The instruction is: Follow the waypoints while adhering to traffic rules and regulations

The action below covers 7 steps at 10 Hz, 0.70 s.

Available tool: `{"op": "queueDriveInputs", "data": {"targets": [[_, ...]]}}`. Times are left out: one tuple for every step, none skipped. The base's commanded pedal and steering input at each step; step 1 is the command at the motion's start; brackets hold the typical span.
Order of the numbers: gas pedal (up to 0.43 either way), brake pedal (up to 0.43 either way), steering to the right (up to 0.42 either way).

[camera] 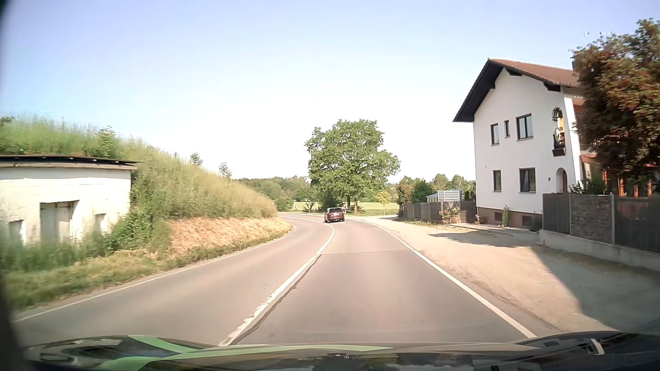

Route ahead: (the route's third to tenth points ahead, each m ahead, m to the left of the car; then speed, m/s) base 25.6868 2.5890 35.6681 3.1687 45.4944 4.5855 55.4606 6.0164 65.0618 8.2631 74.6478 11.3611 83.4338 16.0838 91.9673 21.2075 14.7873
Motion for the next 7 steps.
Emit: {"op": "queueDriveInputs", "data": {"targets": [[0.008,0.000,0.010],[0.008,0.000,0.008],[0.008,0.000,0.005],[0.008,0.000,0.002],[0.020,0.000,-0.001],[0.020,0.000,-0.001],[0.020,0.000,-0.001]]}}
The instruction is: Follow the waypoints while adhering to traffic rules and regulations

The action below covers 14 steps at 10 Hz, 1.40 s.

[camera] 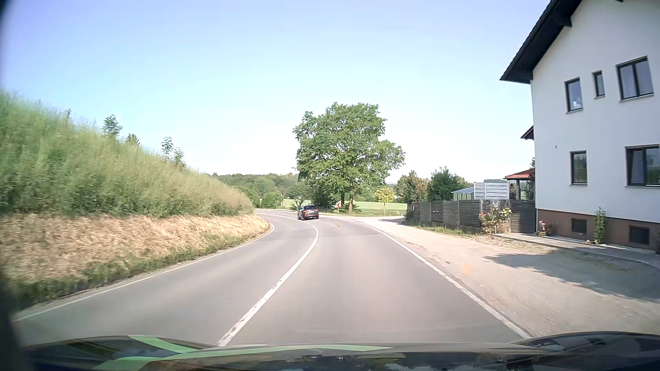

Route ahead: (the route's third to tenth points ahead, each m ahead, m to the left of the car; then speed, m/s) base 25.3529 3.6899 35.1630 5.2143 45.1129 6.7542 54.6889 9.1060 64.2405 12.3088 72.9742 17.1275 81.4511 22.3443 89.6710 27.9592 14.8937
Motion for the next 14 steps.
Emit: {"op": "queueDriveInputs", "data": {"targets": [[0.028,0.000,-0.001],[0.028,0.000,-0.002],[0.028,0.000,-0.004],[0.028,0.000,-0.008],[0.020,0.000,-0.011],[0.000,0.000,-0.013],[0.000,0.000,-0.014],[0.000,0.000,-0.014],[0.000,0.000,-0.016],[0.000,0.000,-0.018],[0.000,0.000,-0.022],[0.000,0.000,-0.024],[0.000,0.000,-0.025],[0.000,0.000,-0.024]]}}
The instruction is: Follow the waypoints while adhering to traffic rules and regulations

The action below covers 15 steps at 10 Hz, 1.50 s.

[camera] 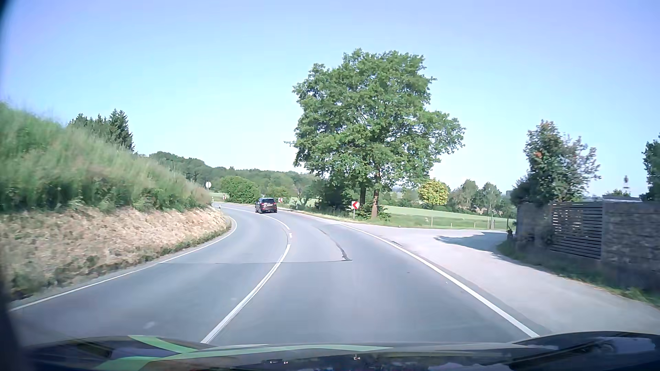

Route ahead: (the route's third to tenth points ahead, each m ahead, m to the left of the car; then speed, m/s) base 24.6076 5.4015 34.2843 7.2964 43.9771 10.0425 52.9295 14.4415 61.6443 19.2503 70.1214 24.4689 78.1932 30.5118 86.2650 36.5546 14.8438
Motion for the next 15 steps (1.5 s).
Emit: {"op": "queueDriveInputs", "data": {"targets": [[0.000,0.000,-0.025],[0.000,0.000,-0.025],[0.008,0.000,-0.028],[0.008,0.000,-0.030],[0.008,0.000,-0.032],[0.020,0.000,-0.035],[0.020,0.000,-0.035],[0.020,0.000,-0.036],[0.020,0.000,-0.036],[0.028,0.000,-0.038],[0.028,0.000,-0.042],[0.028,0.000,-0.044],[0.028,0.000,-0.044],[0.028,0.000,-0.044],[0.039,0.000,-0.047]]}}
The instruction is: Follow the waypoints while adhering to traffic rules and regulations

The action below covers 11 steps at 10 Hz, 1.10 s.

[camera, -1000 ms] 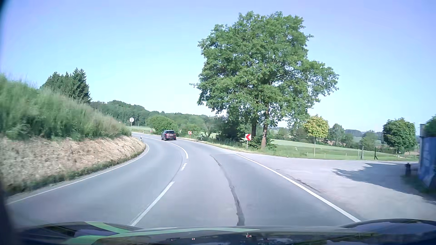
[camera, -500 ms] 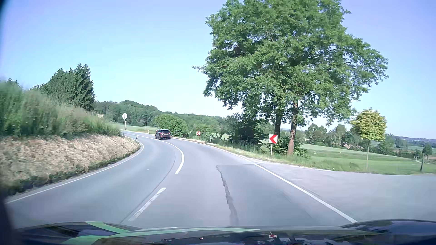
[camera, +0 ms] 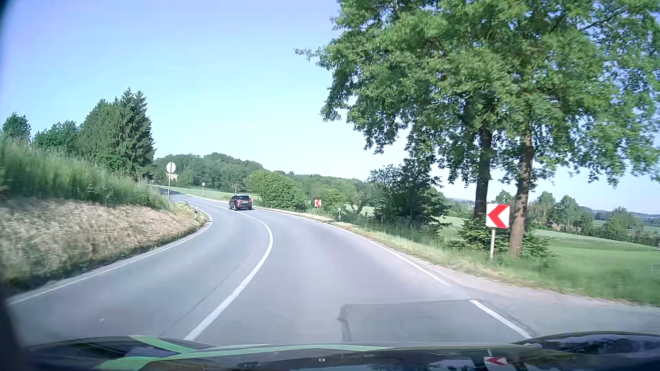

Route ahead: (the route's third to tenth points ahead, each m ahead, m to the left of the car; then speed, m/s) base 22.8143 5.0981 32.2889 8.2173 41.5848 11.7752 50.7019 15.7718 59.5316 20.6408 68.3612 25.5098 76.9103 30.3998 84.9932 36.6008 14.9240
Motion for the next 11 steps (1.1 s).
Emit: {"op": "queueDriveInputs", "data": {"targets": [[0.039,0.000,-0.050],[0.067,0.000,-0.053],[0.079,0.000,-0.053],[0.087,0.000,-0.054],[0.110,0.000,-0.053],[0.118,0.000,-0.053],[0.118,0.000,-0.054],[0.130,0.000,-0.054],[0.138,0.000,-0.054],[0.138,0.000,-0.054],[0.138,0.000,-0.054]]}}
